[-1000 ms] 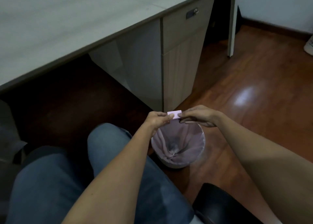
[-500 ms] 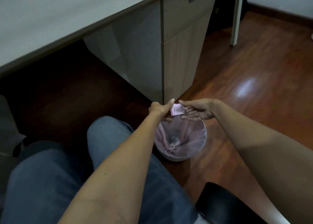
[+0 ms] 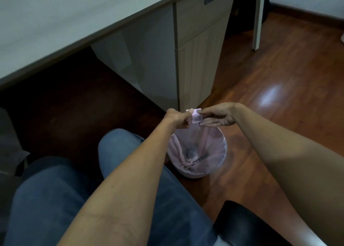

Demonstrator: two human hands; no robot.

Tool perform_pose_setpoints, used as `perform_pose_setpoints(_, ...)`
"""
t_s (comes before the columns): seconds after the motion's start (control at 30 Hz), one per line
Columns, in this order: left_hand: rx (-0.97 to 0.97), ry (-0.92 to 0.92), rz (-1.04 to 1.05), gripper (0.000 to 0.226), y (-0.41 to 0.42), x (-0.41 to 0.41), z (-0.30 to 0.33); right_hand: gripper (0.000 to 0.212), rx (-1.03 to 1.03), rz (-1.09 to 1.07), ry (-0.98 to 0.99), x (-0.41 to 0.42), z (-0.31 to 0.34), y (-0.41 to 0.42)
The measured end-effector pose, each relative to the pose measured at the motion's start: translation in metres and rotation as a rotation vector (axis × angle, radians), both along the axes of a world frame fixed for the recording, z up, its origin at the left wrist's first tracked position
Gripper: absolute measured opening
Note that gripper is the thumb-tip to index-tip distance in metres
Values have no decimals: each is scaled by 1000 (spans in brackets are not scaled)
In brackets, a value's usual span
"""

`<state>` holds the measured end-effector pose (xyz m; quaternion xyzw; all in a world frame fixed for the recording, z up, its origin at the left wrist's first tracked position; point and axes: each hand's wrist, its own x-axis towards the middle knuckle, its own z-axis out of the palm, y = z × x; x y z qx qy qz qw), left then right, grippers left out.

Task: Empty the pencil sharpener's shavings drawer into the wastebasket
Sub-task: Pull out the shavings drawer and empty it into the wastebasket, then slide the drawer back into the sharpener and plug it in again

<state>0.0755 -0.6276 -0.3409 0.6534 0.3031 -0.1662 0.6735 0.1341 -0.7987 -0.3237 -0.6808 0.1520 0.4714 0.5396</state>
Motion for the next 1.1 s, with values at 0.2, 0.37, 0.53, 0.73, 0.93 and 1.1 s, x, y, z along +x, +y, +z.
perform_pose_setpoints(0.2,71,-147,-160,50,16,-11,15,30,172,9,-118,-2,11,-2)
perform_pose_setpoints(0.37,141,-347,-137,61,27,-8,35,51,192,-28,-349,2,28,8)
perform_pose_setpoints(0.53,208,-518,-129,62,35,-3,78,58,284,-45,-494,8,64,14)
perform_pose_setpoints(0.73,313,-666,-142,66,51,0,153,56,388,-19,-634,15,134,24)
perform_pose_setpoints(0.93,465,-814,-155,59,80,-11,249,60,518,28,-765,17,221,57)
perform_pose_setpoints(1.1,472,-856,-111,56,111,-26,301,53,606,117,-844,8,280,89)
